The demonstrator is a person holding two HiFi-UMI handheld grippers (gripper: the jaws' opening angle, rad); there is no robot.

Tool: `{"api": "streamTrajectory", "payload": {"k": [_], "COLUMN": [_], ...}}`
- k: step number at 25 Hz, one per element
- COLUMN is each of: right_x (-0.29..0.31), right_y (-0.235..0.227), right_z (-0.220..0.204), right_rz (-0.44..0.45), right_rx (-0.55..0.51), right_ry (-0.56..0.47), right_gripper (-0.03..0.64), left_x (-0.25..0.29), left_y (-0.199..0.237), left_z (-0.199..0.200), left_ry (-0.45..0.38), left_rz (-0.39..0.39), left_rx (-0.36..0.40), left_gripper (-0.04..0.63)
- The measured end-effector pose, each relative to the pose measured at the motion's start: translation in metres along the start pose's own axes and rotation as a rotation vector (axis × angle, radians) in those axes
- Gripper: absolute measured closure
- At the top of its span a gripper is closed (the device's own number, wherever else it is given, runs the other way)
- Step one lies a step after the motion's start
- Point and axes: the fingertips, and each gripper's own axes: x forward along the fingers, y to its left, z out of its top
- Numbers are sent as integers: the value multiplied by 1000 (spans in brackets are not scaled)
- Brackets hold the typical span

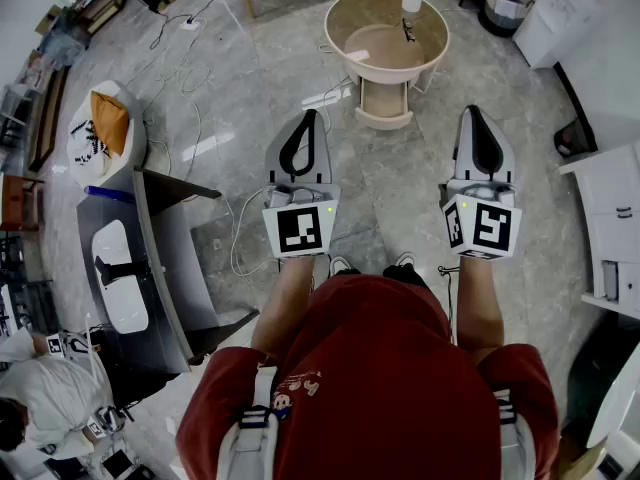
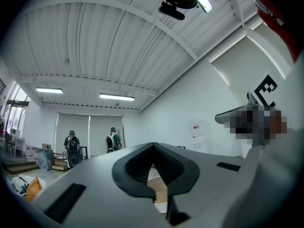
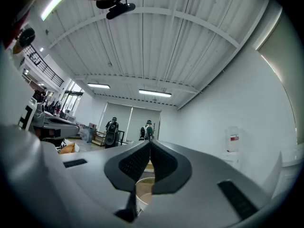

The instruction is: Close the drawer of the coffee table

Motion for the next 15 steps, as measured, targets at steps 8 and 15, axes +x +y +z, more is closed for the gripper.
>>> {"api": "streamTrajectory", "payload": {"k": [8,15], "right_x": [-3,-3], "right_y": [14,41], "right_z": [1,0], "right_rz": [4,12], "right_rx": [-1,3], "right_ry": [8,6], "right_gripper": [594,594], "left_x": [-11,-27], "left_y": [11,32], "left_z": [1,-6], "left_ry": [-12,-20], "left_rz": [5,10], "left_rx": [-7,-9], "left_gripper": [583,583]}}
